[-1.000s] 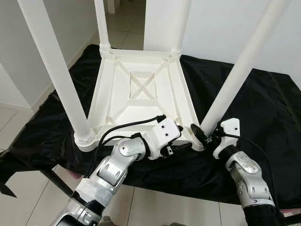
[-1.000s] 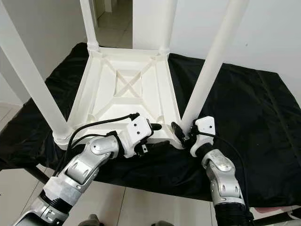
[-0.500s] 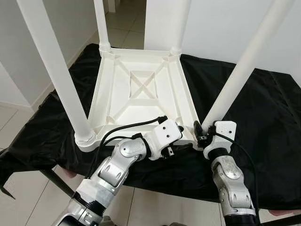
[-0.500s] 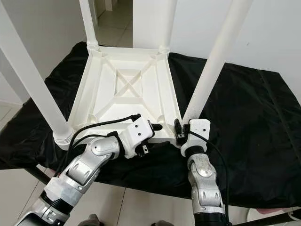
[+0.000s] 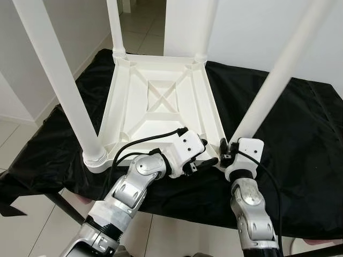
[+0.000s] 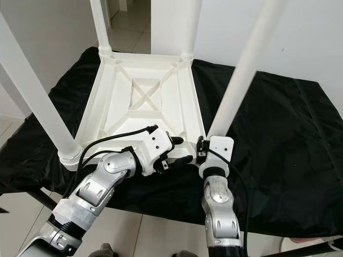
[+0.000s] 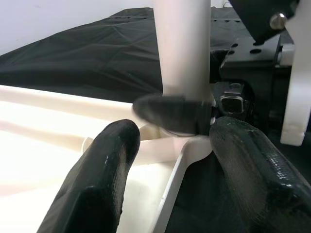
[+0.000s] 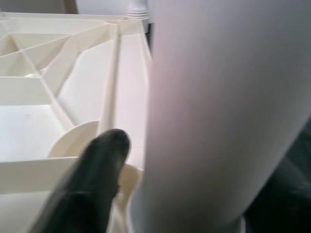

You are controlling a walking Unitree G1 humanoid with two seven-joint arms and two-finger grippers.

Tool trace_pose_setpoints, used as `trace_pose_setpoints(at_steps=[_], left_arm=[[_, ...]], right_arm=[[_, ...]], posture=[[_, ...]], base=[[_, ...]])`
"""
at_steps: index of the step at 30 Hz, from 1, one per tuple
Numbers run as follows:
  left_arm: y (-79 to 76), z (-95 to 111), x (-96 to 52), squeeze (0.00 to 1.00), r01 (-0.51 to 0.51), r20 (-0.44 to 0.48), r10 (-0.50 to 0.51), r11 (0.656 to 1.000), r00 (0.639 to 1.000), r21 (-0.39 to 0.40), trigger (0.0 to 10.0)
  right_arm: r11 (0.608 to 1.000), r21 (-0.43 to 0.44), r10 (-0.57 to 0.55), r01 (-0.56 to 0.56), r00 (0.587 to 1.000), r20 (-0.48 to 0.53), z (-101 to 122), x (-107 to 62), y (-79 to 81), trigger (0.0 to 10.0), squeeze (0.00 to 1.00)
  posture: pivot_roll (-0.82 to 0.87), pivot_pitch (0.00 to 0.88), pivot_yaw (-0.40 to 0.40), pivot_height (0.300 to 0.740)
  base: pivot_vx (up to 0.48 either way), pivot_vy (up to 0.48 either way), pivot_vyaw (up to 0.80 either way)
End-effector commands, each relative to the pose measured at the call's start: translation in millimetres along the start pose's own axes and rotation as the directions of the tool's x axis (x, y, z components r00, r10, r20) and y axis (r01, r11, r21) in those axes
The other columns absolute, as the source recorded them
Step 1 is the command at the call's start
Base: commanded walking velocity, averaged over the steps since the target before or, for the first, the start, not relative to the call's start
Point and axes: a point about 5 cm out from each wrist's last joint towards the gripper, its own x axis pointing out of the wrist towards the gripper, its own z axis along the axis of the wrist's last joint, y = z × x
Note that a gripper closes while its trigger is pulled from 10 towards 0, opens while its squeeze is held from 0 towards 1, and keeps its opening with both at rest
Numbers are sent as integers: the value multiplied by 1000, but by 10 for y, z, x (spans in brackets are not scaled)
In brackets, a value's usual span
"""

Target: Building children table

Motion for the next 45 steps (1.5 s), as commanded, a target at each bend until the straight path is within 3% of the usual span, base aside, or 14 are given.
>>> trace_pose_setpoints(at_steps=[1, 7, 8, 16, 21, 25, 29, 33, 34, 36, 37, 42, 43, 45], left_arm=[[12, -10, -3, 0, -52, 2, 52, 999, 999, -8, 10000], [17, -10, -7, 0, -49, 7, 49, 999, 999, -11, 10000], [18, -10, -11, 0, -49, 7, 49, 999, 999, -11, 10000], [29, 3, -24, 0, -45, 8, 45, 999, 999, -8, 10000], [39, 17, 0, 0, -42, 11, 42, 999, 999, -7, 10000], [32, 24, 11, 0, -34, 14, 35, 999, 999, -5, 10000], [22, 45, 27, 0, -8, 15, 7, 1000, 1000, 12, 10000], [31, 59, 34, 0, -2, 17, 2, 1000, 1000, 17, 10000], [31, 67, 34, 0, 5, 19, -5, 1000, 1000, 17, 10000], [30, 72, 34, 0, 10, 19, -10, 1000, 1000, 17, 10000], [11, 83, 24, 0, 38, 25, -38, 999, 999, 15, 10000], [4, 114, 1, 0, 74, 42, -73, 997, 996, -3, 10000], [-58, 108, -43, 0, 152, 55, -150, 988, 987, -23, 10000], [-89, 101, -62, 0, 182, 56, -180, 983, 982, -19, 10000]], right_arm=[[1000, -10, 20, -20, 1000, 13, 17, -21, 8, 10000, 1000], [992, -17, 127, -127, 991, 44, 32, -39, -14, 10000, 1000], [991, -21, 136, -135, 990, 42, 26, -37, -30, 10000, 0], [954, -49, 299, -297, 954, 35, 37, -8, -159, 10000, 0], [894, -95, 440, -437, 898, 15, 67, 55, -315, 10000, 0], [880, -101, 468, -464, 884, 12, 94, 118, -387, 10000, 0], [802, -148, 574, -578, 815, -72, 60, 212, -437, 10000, 0], [770, -159, 609, -618, 786, -107, 45, 252, -447, 10000, 0], [760, -155, 618, -632, 775, -130, 19, 278, -461, 9373, 0], [754, -150, 623, -639, 769, -144, 1, 294, -472, 9373, 0], [745, -155, 626, -648, 761, -169, -55, 303, -506, 0, 0], [744, -136, 632, -654, 755, -173, -89, 295, -527, 0, 0], [734, -135, 645, -665, 746, -169, -98, 274, -525, 0, 0], [732, -132, 648, -668, 743, -168, -102, 263, -525, 0, 0]], posture=[[38, 0, -68, 740], [41, 0, -69, 740], [41, 0, -69, 740], [49, 0, -71, 740], [41, 0, -58, 740], [37, 0, -52, 740], [28, 0, -44, 740], [25, 0, -42, 740], [24, 0, -40, 740], [24, 0, -40, 740], [31, 0, -42, 740], [31, 0, -40, 740], [25, 0, -31, 740], [27, 0, -32, 740]], base=[[0, 0, 0], [0, 0, 0], [0, 0, 0], [0, 0, 0], [0, 0, 0], [0, 0, 0], [0, 0, 0], [0, 0, 0], [0, 0, 0], [0, 0, 0], [0, 0, 0], [0, 0, 0], [0, 0, 0], [0, 0, 0]])
